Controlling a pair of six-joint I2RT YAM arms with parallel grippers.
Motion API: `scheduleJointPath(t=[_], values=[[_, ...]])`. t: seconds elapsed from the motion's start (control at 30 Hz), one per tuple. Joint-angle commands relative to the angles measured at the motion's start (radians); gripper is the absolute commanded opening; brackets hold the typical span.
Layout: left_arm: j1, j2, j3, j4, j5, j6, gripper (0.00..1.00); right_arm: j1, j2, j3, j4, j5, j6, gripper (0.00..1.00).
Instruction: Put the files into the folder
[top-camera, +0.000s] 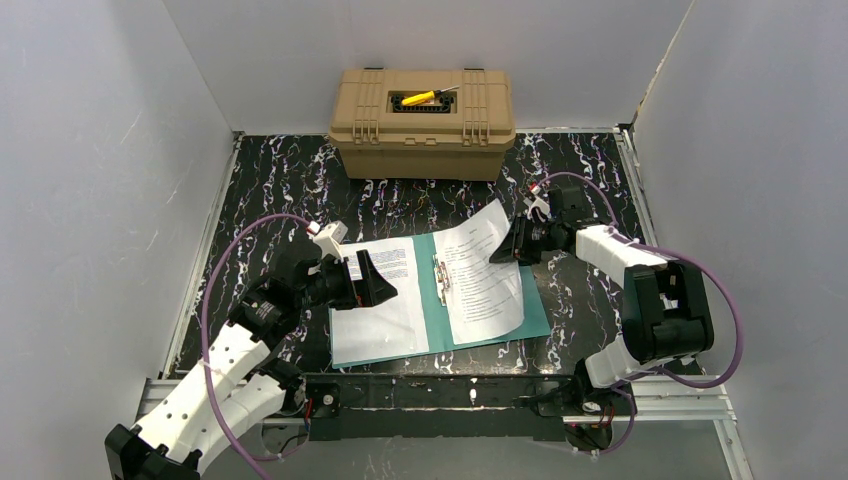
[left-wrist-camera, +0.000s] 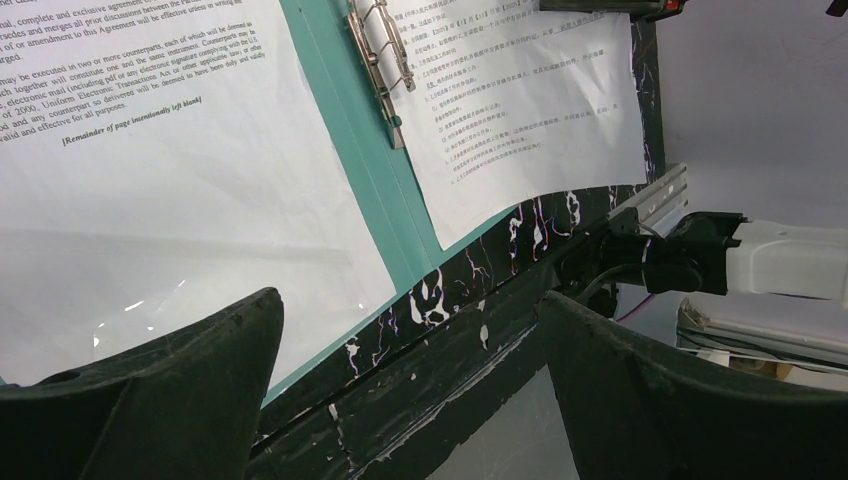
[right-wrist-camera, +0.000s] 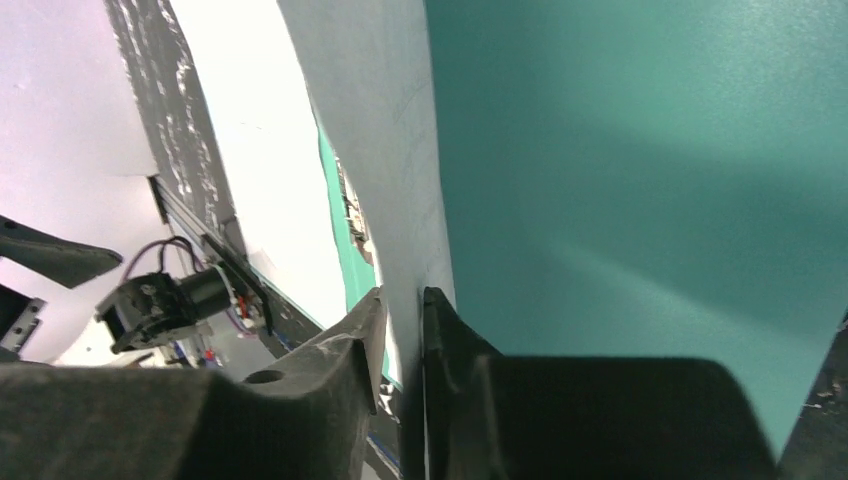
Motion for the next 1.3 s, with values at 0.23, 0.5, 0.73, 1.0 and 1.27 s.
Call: scheduleJointPath(t=[0.23,0.5,0.73,1.0,1.27], values=[[0.005,0.0,0.007,-0.011,0.015,0.014,0.98,-0.003,-0.038,0.007,-0.086,0.148,-0.082,0.53],[0.005,0.013,0.014,-0.039,-0.007,0.018,0.98,0.002,-0.073,0.062,-0.183,0.361,-0.118,0.7],[0.005,0.027,0.015,-0.064,-0.015,0.021,0.98,0.024,-0.103,0.13,-0.248,0.539,-0.13,0.74],[0.005,0.04,-0.005,-0.1,-0.051,0.004,0.98,0.134,-0.151,0.216,-0.283,0.689,-0.098,0.75],[-0.011,0.107,-0.041,-0.112,-0.075,-0.027,0.95,0.31,-0.129,0.237,-0.219,0.667,-0.013,0.65]])
